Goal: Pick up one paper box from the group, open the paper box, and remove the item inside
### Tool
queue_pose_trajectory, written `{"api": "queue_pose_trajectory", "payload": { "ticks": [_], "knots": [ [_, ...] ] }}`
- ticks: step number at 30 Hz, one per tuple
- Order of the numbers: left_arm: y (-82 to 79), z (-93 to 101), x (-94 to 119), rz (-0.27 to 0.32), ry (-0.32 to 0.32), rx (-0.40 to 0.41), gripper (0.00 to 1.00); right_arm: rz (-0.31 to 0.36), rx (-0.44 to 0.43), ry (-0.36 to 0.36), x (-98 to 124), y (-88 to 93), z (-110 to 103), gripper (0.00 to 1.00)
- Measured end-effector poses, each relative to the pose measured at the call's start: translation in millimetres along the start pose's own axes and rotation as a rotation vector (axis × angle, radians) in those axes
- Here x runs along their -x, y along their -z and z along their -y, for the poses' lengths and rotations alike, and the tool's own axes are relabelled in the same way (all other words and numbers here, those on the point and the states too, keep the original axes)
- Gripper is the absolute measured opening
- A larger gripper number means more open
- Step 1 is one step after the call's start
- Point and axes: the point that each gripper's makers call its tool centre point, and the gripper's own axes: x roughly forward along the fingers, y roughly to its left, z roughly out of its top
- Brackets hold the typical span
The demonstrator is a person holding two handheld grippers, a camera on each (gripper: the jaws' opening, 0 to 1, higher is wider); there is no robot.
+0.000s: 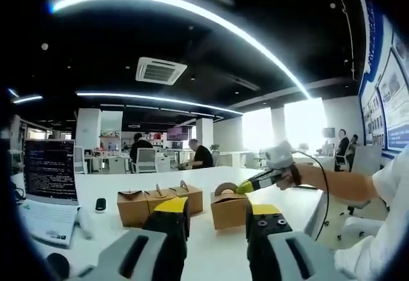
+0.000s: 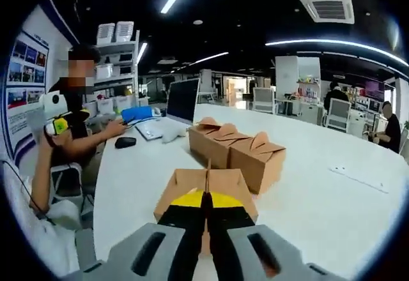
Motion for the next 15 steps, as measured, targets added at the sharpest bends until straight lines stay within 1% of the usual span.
{"api": "queue_pose_trajectory", "payload": {
  "ticks": [5,7,10,15],
  "knots": [
    [-0.2,1.9,0,-0.002,0.005,-0.004,0.36,0.012,0.001,-0.082,-2,-1.7,-13,0.03],
    [-0.4,2.7,0,-0.002,0.008,-0.006,0.36,0.016,0.0,-0.095,-3,-2.4,-14,0.03],
    [-0.1,3.1,0,-0.004,0.01,-0.007,0.36,0.023,0.014,-0.132,-3,-3.4,-22,0.03],
    [2.4,4.4,-1,-0.013,0.016,-0.008,0.36,0.008,0.039,-0.169,-4,-0.2,-31,0.03]
  ]
}}
